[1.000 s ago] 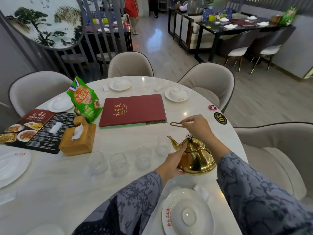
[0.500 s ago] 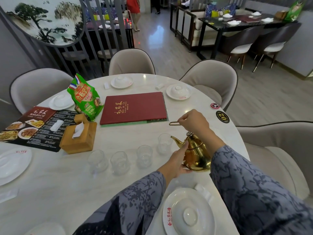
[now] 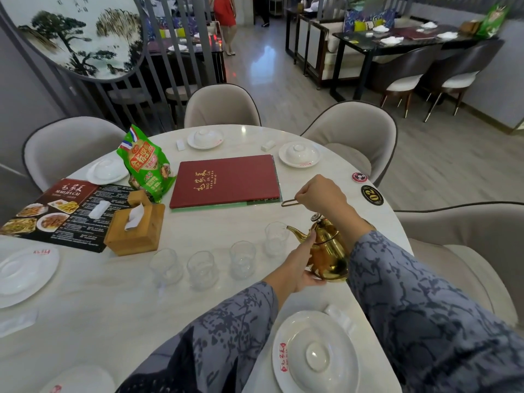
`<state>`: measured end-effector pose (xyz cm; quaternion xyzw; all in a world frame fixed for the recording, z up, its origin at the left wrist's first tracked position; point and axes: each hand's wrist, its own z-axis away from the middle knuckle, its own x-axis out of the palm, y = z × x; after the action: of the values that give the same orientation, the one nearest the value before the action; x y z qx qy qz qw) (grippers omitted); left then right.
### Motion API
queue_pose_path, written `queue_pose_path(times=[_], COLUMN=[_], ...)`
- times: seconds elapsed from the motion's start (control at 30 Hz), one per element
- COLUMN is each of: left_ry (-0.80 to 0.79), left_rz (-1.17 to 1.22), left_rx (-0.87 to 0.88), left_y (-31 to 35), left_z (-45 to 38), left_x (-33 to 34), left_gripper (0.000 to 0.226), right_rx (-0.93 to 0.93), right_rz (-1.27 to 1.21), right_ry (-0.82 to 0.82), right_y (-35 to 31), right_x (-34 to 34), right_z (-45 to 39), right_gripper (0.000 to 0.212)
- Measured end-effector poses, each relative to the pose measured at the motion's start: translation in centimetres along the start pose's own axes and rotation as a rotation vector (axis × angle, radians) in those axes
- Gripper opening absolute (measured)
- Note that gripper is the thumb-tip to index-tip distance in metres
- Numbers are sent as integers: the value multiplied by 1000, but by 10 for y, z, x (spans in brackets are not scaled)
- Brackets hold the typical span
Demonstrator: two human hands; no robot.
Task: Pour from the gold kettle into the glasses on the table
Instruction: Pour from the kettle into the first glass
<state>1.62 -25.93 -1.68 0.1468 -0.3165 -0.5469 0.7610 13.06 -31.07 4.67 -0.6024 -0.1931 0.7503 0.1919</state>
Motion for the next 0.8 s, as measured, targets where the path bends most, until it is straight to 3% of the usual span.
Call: queue_pose_path(times=[0.33,0.53,0.8], left_ry=[-10,-28,-32], left_rz=[16,40,36], left_rx=[-15,-23,-25], left_y=[3,5,7], left_z=[12,17,19], left_x=[7,10,10], left_gripper=[75,77,75], right_rx=[-38,-52,-74], right_rz=[95,139,174], right_ry=[6,-14,-24], right_y=[-8,-11,-15], right_x=[-10,-16,-19], right_z=[3,5,7], right_gripper=[8,31,35])
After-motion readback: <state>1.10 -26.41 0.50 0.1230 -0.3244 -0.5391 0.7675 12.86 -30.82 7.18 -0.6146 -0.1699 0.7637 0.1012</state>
